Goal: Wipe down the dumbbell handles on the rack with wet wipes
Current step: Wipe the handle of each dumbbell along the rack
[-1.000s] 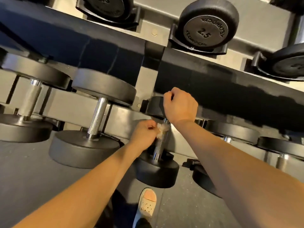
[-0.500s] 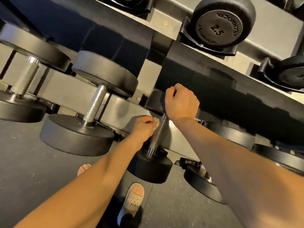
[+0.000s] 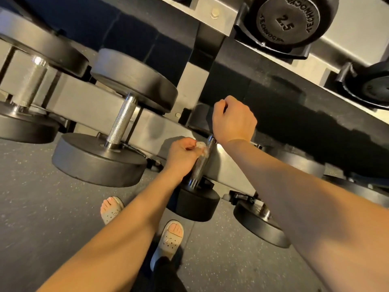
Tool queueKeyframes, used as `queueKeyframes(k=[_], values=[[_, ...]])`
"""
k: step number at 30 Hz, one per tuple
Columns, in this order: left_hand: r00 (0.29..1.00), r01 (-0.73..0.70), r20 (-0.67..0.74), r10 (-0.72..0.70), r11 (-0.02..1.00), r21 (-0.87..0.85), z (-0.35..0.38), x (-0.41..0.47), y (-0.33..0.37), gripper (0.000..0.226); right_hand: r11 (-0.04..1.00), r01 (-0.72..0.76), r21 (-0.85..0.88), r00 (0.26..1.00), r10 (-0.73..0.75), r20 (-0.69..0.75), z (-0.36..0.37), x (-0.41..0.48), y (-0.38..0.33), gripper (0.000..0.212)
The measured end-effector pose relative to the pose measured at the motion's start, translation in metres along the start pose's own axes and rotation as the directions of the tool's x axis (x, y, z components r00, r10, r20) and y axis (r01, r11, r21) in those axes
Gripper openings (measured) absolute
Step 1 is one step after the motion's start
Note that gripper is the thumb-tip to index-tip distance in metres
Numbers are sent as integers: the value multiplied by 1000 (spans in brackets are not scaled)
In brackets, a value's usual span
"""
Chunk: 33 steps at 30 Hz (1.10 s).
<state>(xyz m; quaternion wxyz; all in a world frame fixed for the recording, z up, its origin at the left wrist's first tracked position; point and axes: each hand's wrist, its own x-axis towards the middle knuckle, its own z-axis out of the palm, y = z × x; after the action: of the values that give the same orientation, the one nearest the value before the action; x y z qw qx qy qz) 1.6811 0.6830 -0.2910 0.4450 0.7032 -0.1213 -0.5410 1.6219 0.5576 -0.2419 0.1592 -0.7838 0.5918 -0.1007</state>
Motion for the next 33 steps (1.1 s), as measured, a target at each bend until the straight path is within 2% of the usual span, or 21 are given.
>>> queueKeyframes(k=[2, 4, 5, 7, 9, 11, 13, 15, 17, 18, 19, 20, 22, 23, 24, 25, 27, 29, 30, 31, 33], values=[[998, -66, 25, 61, 940, 335, -7, -6, -4, 19, 1000, -4, 6, 1000, 4, -3, 0, -1, -1, 33], [999, -45, 22, 39, 906, 421, -8, -7, -1, 16, 1000, -4, 5, 1000, 4, -5, 0, 0, -1, 33], [1000, -18, 12, 15, 932, 361, -6, -6, 4, 18, 1000, -2, 2, 1000, 2, -3, 0, 0, -1, 34], [998, 62, -21, -61, 996, 65, 2, -2, 17, 26, 1000, 2, -3, 1000, -2, -2, 0, 0, 0, 34], [989, 136, -30, -145, 967, -214, 10, 5, 25, 29, 1000, 6, -2, 1000, -6, 0, 0, 0, 1, 34], [987, 146, -36, -158, 964, -221, 12, 6, 24, 29, 1000, 11, -2, 1000, -11, -1, 1, 1, 1, 34], [995, 104, 3, -104, 992, -70, 2, -4, 18, 27, 1000, 14, -8, 1000, -14, 5, 2, 1, 2, 34], [995, 60, 67, -74, 979, 192, -15, -11, 7, 20, 1000, 19, -12, 1000, -19, 6, 2, 2, 2, 34], [983, 39, 132, -128, 847, 531, -27, -14, 2, 6, 1000, 18, -8, 1000, -18, 10, 2, 2, 2, 35], [977, 43, 140, -160, 793, 607, -28, -13, 3, 3, 1000, 16, -8, 1000, -16, 10, 2, 2, 3, 35], [977, 70, 116, -177, 788, 612, -27, -11, 5, 7, 1000, 18, -11, 1000, -17, 10, 2, 2, 3, 35], [977, 129, 76, -199, 836, 533, -23, -9, 10, 7, 1000, 21, -15, 1000, -21, 9, 2, 2, 3, 35], [963, 268, -21, -268, 952, 147, -11, -2, 16, 14, 1000, 24, -18, 1000, -24, 12, 2, 2, 3, 35], [950, 305, -55, -306, 952, -29, -5, 3, 14, 21, 1000, 24, -16, 1000, -23, 15, 2, 2, 3, 35], [946, 309, -67, -316, 946, -96, -1, 6, 12, 25, 1000, 23, -15, 1000, -23, 17, 2, 2, 3, 35], [955, 286, -59, -290, 956, -63, 2, 6, 10, 28, 1000, 23, -17, 1000, -23, 19, 2, 2, 3, 35], [982, 181, 18, -188, 965, 189, -2, 2, 6, 26, 999, 25, -22, 999, -25, 22, 2, 2, 5, 35], [972, 21, 186, -146, 837, 547, -15, -1, 6, 25, 999, 23, -29, 1000, -22, 22, 2, 1, 5, 35], [957, -61, 251, -144, 750, 659, -20, -2, 6, 25, 999, 19, -34, 1000, -18, 22, 2, 1, 4, 34], [947, -110, 286, -143, 695, 710, -25, -1, 6, 23, 999, 16, -37, 1000, -15, 20, 2, 1, 4, 34], [950, -95, 276, -144, 710, 698, -28, -1, 9, 14, 999, 13, -36, 1000, -12, 22, 2, 1, 5, 33]])
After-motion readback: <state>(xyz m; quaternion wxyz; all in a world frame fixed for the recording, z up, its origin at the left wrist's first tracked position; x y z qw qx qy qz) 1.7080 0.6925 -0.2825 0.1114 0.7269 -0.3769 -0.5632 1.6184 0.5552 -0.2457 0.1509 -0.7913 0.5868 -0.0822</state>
